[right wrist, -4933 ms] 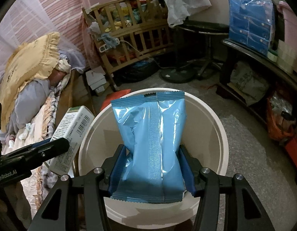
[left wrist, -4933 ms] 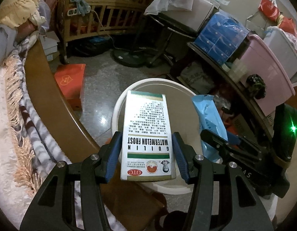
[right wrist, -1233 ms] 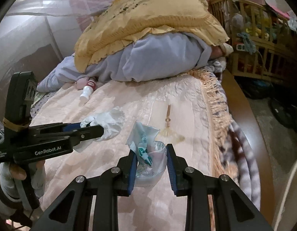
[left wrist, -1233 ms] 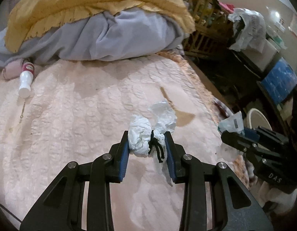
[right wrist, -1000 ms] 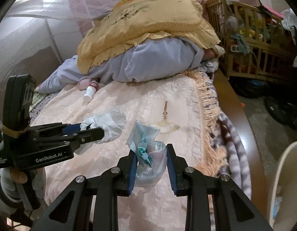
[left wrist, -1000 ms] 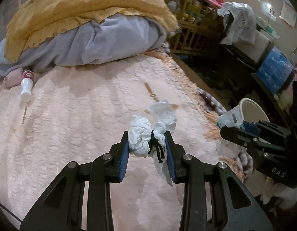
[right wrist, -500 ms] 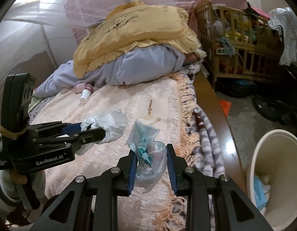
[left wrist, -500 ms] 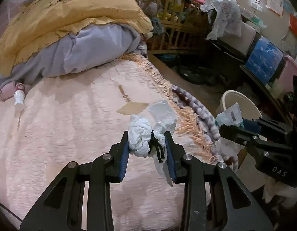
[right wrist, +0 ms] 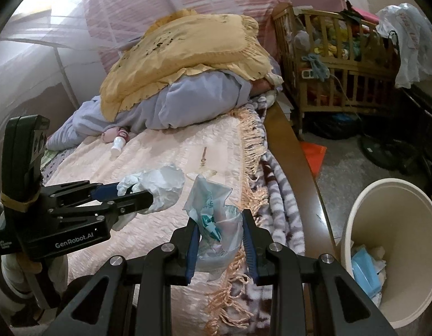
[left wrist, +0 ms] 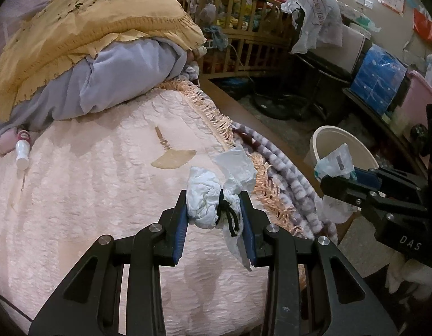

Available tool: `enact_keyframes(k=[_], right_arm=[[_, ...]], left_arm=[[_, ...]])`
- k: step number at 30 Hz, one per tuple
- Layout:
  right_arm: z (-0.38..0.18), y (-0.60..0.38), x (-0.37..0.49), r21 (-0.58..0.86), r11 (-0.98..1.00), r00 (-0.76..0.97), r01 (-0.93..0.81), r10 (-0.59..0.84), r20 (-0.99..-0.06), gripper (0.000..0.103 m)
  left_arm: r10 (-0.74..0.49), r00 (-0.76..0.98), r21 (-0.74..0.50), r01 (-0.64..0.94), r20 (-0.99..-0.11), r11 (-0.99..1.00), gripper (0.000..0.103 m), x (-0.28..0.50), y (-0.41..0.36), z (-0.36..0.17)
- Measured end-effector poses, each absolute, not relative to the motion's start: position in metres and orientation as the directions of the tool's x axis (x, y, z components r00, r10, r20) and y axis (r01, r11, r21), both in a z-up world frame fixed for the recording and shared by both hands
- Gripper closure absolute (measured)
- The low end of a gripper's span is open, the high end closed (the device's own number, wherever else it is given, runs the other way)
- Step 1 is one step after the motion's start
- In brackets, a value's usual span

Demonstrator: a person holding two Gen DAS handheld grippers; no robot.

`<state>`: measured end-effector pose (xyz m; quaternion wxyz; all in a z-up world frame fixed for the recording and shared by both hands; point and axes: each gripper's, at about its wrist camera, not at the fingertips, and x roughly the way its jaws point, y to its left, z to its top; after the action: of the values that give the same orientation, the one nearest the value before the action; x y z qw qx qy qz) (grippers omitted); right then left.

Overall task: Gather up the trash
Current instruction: 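Carry the wrapper and tissue over the white bucket with both tools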

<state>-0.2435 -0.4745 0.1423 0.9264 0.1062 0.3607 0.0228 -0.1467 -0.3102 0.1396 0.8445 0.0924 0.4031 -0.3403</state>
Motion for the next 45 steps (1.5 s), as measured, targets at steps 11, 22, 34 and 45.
enact_keyframes(k=[11,22,34,45], right_arm=[[0.141,-0.488,-0.251,0.207,0.977,0.742,0.058,0.096,-0.664,0.076],[0.141,-0.517,-0.267,0.215,0.970,0.747,0.113,0.060,-0.662,0.075],[0.137,-0.570,-0.280,0.209,0.955,0.744,0.211,-0.019,-0.668,0.076],[0.126,-0.645,-0.297,0.247,0.887,0.743,0.389,-0.144,-0.654,0.076]], left_arm=[[-0.512,0.424,-0.125,0.667,-0.747,0.735,0.071,-0.153,-0.326,0.139],[-0.546,0.377,-0.156,0.700,-0.748,0.697,0.071,-0.163,-0.360,0.139],[-0.593,0.343,-0.207,0.715,-0.729,0.668,0.071,-0.172,-0.406,0.136],[-0.593,0.408,-0.153,0.721,-0.694,0.676,0.071,-0.164,-0.441,0.120]])
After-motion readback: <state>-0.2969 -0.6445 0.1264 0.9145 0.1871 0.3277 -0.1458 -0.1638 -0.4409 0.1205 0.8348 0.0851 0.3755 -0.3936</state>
